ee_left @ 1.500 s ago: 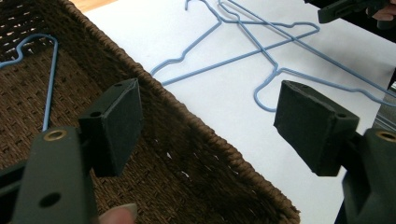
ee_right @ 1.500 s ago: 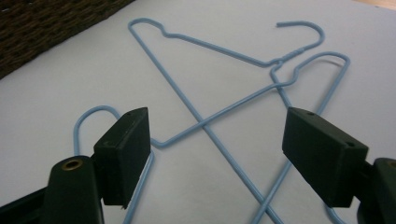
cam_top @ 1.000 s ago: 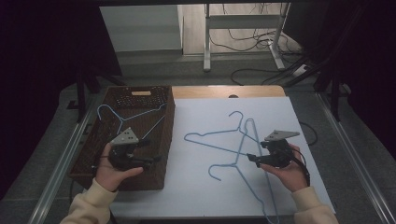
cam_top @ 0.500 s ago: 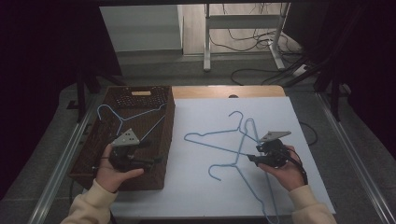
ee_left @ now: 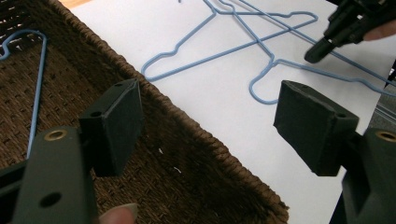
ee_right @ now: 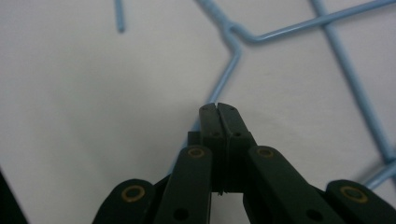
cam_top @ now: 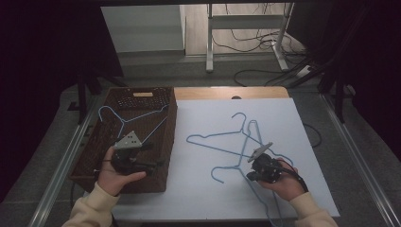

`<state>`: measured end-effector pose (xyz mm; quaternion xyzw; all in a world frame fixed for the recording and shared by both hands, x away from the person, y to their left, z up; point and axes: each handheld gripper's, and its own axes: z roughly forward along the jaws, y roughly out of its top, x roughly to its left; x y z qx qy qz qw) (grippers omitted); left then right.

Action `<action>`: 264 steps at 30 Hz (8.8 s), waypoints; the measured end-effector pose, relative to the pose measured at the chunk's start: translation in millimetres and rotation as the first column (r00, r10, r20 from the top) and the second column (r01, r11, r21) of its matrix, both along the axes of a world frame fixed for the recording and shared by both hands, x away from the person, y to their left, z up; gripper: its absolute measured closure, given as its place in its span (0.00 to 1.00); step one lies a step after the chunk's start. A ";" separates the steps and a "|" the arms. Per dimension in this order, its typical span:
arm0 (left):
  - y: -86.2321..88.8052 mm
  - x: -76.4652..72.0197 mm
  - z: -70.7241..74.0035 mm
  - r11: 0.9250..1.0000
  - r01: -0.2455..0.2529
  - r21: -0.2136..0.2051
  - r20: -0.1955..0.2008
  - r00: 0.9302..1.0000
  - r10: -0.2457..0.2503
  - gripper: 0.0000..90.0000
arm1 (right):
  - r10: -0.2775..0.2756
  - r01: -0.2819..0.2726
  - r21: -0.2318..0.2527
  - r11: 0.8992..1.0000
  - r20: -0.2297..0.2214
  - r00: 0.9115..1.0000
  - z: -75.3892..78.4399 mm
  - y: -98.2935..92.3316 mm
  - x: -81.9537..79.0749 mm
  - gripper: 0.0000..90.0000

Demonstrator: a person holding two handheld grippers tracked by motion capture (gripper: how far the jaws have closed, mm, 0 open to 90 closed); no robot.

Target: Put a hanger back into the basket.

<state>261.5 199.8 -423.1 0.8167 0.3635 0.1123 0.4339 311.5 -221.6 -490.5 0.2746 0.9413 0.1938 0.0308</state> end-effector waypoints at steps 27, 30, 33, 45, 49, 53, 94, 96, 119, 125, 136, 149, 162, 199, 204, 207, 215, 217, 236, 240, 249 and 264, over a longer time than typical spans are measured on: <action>-6.5 -1.4 -0.9 1.000 0.016 0.009 -0.001 1.000 -0.016 0.26 | 0.021 -0.019 0.054 0.998 -0.031 0.999 -8.9 35.3 -9.5 1.00; -6.6 -1.5 0.0 1.000 0.016 0.008 0.001 1.000 -0.016 0.26 | -0.036 0.034 0.075 0.997 0.027 0.999 -1.1 27.8 4.8 1.00; -7.0 -1.9 0.5 1.000 0.017 0.008 0.003 1.000 -0.017 0.26 | -0.130 0.121 0.092 0.988 0.100 0.986 6.8 19.1 29.2 1.00; -6.2 -1.8 -1.6 1.000 0.014 0.013 -0.002 1.000 -0.014 0.26 | -0.283 0.284 0.016 0.959 0.159 0.946 -8.7 11.0 99.9 1.00; -6.3 -2.3 -2.5 1.000 0.014 0.015 -0.004 1.000 -0.014 0.26 | -0.313 0.321 -0.013 0.947 0.183 0.932 -7.7 4.6 100.3 1.00; -8.1 -3.0 -2.0 1.000 0.019 0.016 -0.001 1.000 -0.019 0.26 | -0.343 0.356 -0.036 0.934 0.193 0.919 -6.7 -4.4 98.8 1.00; -11.6 -3.0 -1.5 0.999 0.027 0.021 0.003 1.000 -0.027 0.26 | -0.098 0.097 0.012 0.995 0.090 0.991 -1.1 17.9 35.4 1.00; -11.7 -3.3 -1.5 0.999 0.029 0.021 0.003 1.000 -0.029 0.26 | -0.074 0.074 0.005 0.997 0.082 0.994 -4.8 24.6 35.4 1.00; -11.2 -3.1 -2.6 0.999 0.029 0.023 0.002 1.000 -0.029 0.26 | -0.119 0.116 0.031 0.993 0.153 0.981 -9.2 48.2 49.9 0.99; -11.6 -2.8 -2.6 0.999 0.031 0.023 0.002 1.000 -0.031 0.26 | -0.053 0.045 0.056 0.997 0.154 0.987 0.9 54.9 56.4 0.81; -11.4 -3.2 -2.6 0.999 0.030 0.022 0.003 1.000 -0.030 0.26 | 0.050 -0.046 -0.038 0.998 0.100 0.994 -9.6 77.2 74.7 0.74; -12.5 -3.7 -2.8 0.999 0.032 0.024 0.003 0.999 -0.032 0.26 | 0.097 -0.095 -0.040 0.995 0.056 0.994 -10.3 77.8 78.4 0.95; -19.1 -5.8 -0.7 0.999 0.049 0.019 0.009 0.999 -0.049 0.26 | -0.048 0.039 0.071 0.997 0.139 0.989 14.3 61.4 70.8 0.96; -165.3 28.5 -48.6 0.984 0.179 -0.021 -0.243 0.953 -0.178 0.31 | -0.266 0.210 0.257 0.943 0.204 0.942 44.3 41.8 53.2 0.96; -181.2 40.4 -64.1 0.984 0.173 -0.031 -0.289 0.941 -0.174 0.38 | -0.276 0.218 0.268 0.938 0.203 0.940 45.0 42.0 52.1 0.96; -187.8 46.5 -74.2 0.986 0.165 -0.035 -0.316 0.934 -0.167 0.45 | -0.278 0.219 0.272 0.937 0.204 0.939 45.8 42.1 51.3 0.95; -192.7 50.7 -85.0 0.982 0.180 -0.058 -0.355 0.916 -0.189 0.78 | -0.284 0.222 0.288 0.932 0.195 0.939 47.7 41.9 49.3 0.95; -191.1 50.7 -83.6 0.981 0.182 -0.072 -0.354 0.914 -0.196 0.85 | -0.282 0.219 0.289 0.932 0.197 0.939 48.1 41.8 49.0 0.95; -167.9 41.0 -45.4 0.956 0.158 -0.246 -0.285 0.931 -0.227 0.96 | -0.333 0.160 0.503 0.849 0.275 0.902 70.4 0.5 29.1 0.48; -163.9 39.6 -34.9 0.950 0.161 -0.266 -0.268 0.935 -0.233 0.96 | -0.352 0.145 0.546 0.825 0.295 0.889 73.0 -13.3 21.8 0.46; -149.3 42.3 -16.3 0.943 0.140 -0.303 -0.238 0.947 -0.217 0.96 | -0.375 0.121 0.601 0.790 0.318 0.871 80.1 -35.1 10.4 0.43; -106.2 36.4 30.6 0.928 0.123 -0.352 -0.129 0.976 -0.178 0.96 | -0.392 0.175 0.586 0.791 0.267 0.880 61.6 -53.0 14.6 0.40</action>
